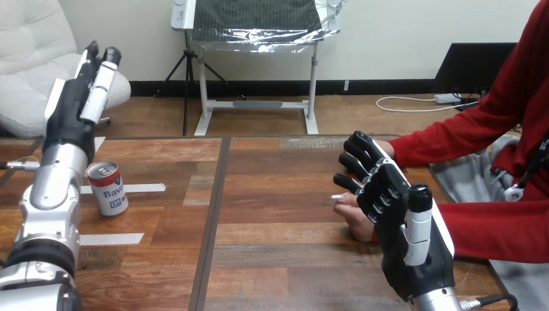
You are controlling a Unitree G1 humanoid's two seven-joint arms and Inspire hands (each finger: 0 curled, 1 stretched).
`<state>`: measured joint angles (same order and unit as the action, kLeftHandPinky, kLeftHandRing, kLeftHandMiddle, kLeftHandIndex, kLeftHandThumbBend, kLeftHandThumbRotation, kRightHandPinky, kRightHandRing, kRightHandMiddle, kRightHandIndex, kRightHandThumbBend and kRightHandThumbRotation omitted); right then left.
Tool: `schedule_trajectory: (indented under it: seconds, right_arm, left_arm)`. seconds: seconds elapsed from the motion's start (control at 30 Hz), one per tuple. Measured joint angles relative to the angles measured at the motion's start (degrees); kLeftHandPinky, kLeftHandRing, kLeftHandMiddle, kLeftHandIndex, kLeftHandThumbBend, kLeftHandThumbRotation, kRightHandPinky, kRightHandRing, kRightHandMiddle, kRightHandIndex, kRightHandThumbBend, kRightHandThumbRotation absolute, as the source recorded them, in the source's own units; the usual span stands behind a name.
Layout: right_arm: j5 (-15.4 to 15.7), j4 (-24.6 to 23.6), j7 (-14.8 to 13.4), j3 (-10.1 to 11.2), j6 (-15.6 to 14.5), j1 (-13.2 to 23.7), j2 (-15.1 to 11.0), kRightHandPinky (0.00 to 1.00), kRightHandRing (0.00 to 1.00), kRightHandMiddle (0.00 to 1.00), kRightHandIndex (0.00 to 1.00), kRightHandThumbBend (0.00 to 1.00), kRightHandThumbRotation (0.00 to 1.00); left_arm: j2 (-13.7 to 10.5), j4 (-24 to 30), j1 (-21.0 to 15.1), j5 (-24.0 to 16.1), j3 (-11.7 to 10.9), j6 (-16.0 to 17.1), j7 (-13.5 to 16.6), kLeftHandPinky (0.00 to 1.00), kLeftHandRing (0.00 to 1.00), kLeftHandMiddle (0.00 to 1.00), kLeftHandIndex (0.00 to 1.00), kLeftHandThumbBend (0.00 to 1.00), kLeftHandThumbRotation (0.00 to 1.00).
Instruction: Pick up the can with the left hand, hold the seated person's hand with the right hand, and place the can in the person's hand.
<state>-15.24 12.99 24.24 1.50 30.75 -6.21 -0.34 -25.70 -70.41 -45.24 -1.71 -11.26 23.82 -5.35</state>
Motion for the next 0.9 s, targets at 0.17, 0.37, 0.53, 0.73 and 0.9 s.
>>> schedule_trajectory:
  seconds: [0.17,0.37,0.53,0.73,0.9]
  right_arm:
    - [0.0,0.0,0.0,0.2,0.0,0.0,0.0,0.85,0.91,0.92,0.9,0.91,1.0]
    - [-0.1,0.1,0.1,0.5,0.2,0.2,0.1,0.85,0.92,0.92,0.9,0.9,1.0]
    - [-0.3,0.2,0.2,0.6,0.2,0.3,0.1,0.85,0.92,0.93,0.91,0.9,1.0]
    - [-0.5,0.7,0.4,0.6,0.2,0.8,0.1,0.86,0.93,0.93,0.91,0.89,1.0]
    - [-0.6,0.9,0.5,0.6,0.2,1.1,0.1,0.87,0.93,0.94,0.92,0.89,1.0]
  left_arm:
    - [-0.4,-0.3,0.0,-0.7,0.2,-1.1,1.2,1.0,1.0,1.0,1.0,0.47,0.9]
    - [-0.8,-0.8,0.0,-0.8,0.1,-2.0,2.5,1.0,1.0,1.0,1.0,0.47,0.84]
    - [-1.2,-1.2,0.0,-1.0,0.1,-2.5,3.1,1.0,1.0,1.0,1.0,0.52,0.75]
    - [-1.4,-1.3,0.0,-1.3,0.3,-3.1,4.5,1.0,1.0,1.0,1.0,0.6,0.53]
    - [-1.5,-1.3,0.0,-1.3,0.3,-3.8,4.9,0.99,1.0,1.0,1.0,0.75,0.28]
